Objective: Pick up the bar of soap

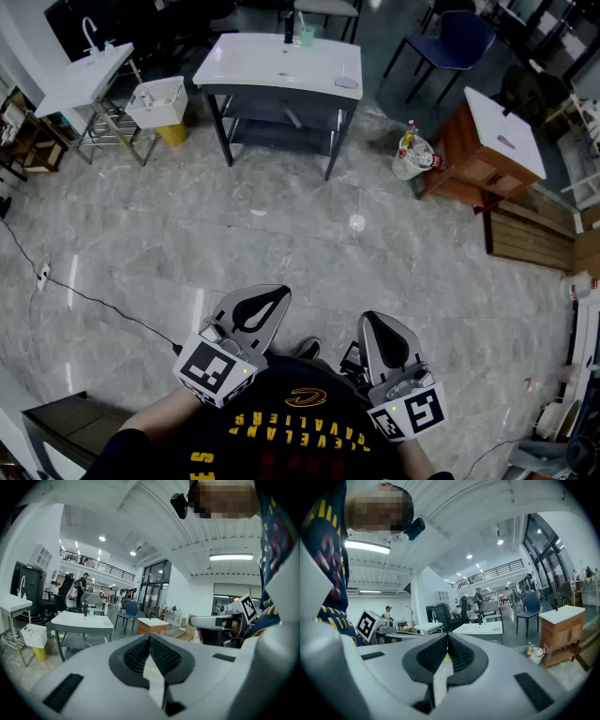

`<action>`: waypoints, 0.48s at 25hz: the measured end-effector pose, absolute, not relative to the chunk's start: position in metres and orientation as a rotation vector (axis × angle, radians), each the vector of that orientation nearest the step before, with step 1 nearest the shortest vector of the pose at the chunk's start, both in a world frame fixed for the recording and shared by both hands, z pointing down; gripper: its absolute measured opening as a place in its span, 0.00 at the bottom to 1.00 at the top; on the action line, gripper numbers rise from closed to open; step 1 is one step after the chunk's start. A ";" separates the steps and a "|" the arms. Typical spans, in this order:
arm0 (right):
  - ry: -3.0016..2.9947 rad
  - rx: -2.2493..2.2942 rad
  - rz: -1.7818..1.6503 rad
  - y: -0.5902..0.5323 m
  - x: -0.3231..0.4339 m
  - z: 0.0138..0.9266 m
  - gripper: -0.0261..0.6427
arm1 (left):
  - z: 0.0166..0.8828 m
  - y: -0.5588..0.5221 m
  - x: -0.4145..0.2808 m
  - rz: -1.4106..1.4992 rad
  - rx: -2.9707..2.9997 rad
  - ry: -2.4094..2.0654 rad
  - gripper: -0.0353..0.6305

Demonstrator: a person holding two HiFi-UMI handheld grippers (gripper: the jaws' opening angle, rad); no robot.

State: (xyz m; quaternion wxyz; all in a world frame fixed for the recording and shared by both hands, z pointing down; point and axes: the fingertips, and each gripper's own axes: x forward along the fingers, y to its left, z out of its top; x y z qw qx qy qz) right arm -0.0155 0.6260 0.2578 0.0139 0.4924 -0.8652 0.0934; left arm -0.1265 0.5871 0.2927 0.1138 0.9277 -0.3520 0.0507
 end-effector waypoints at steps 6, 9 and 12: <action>-2.698 1.530 0.299 0.631 -0.018 0.256 0.06 | 0.289 0.592 -0.129 0.153 2.726 -1.033 0.07; -2.701 1.531 0.299 0.632 -0.020 0.256 0.06 | 0.288 0.593 -0.132 0.151 2.728 -1.049 0.07; -2.704 1.552 0.313 0.634 -0.020 0.255 0.06 | 0.287 0.595 -0.139 0.148 2.724 -1.062 0.07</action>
